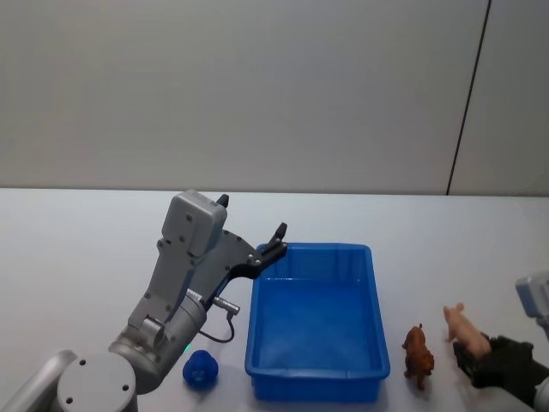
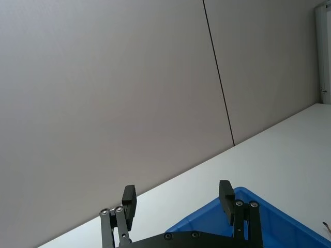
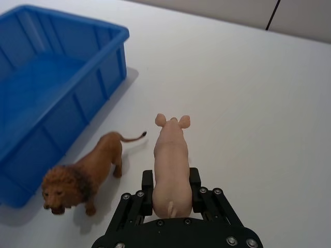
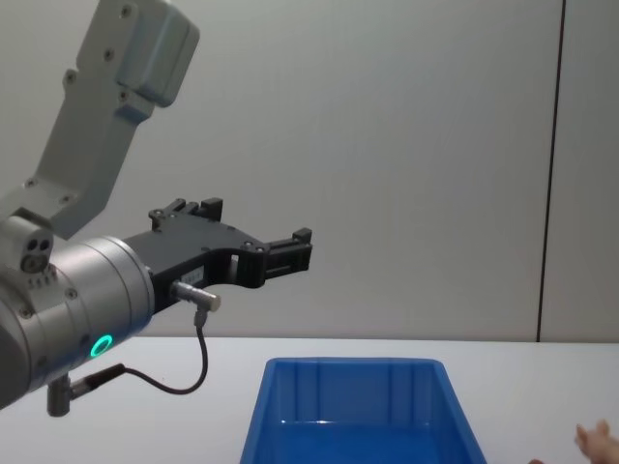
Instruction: Pick up the two dolls from the table and place them into the box.
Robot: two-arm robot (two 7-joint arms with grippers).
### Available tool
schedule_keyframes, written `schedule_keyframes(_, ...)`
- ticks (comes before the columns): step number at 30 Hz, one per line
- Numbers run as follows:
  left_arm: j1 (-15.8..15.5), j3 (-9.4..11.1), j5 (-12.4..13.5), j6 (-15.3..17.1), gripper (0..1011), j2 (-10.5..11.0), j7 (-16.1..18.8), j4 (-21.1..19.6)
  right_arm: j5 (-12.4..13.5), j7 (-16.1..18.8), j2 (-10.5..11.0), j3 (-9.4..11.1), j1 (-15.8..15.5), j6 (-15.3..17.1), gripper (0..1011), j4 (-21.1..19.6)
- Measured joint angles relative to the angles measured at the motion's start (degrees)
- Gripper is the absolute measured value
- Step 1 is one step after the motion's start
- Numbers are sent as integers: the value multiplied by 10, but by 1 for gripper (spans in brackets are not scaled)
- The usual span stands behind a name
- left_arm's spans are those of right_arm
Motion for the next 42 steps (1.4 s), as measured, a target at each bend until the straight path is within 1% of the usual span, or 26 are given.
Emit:
schedule_keyframes(10, 0, 0, 0, 0, 1001, 0, 0, 0, 3, 3, -2, 4, 12, -33, 383, -19)
schedule_keyframes(18, 0, 0, 0, 0, 1001, 0, 0, 0, -4, 30, -8, 1, 30, -56, 383, -36)
schedule_keyframes(20, 0, 0, 0, 0, 1001, 0, 0, 0, -11, 45, -13, -4, 39, -62, 383, -39)
schedule_keyframes(23, 0, 0, 0, 0, 1001, 0, 0, 0, -17, 57, -17, -7, 46, -65, 383, -39)
schedule_keyframes(24, 0, 0, 0, 0, 1001, 0, 0, 0, -23, 66, -20, -11, 51, -66, 383, -39)
schedule_keyframes(28, 0, 0, 0, 0, 1001, 0, 0, 0, -35, 82, -29, -20, 61, -66, 383, -35)
schedule_keyframes(30, 0, 0, 0, 0, 1001, 0, 0, 0, -51, 94, -38, -30, 70, -66, 383, -27)
schedule_keyframes(31, 0, 0, 0, 0, 1001, 0, 0, 0, -51, 94, -38, -30, 70, -66, 383, -27)
schedule_keyframes(34, 0, 0, 0, 0, 1001, 0, 0, 0, -70, 106, -51, -43, 79, -66, 383, -13)
schedule_keyframes(39, 0, 0, 0, 0, 1001, 0, 0, 0, -89, 112, -66, -58, 90, -66, 383, 8)
schedule_keyframes(40, 0, 0, 0, 0, 1001, 0, 0, 0, -94, 113, -70, -62, 93, -67, 397, 14)
schedule_keyframes(41, 0, 0, 0, 0, 1001, 0, 0, 0, -94, 113, -70, -62, 93, -67, 397, 14)
schedule_keyframes(42, 0, 0, 0, 0, 1001, 0, 0, 0, -99, 114, -73, -65, 96, -67, 441, 20)
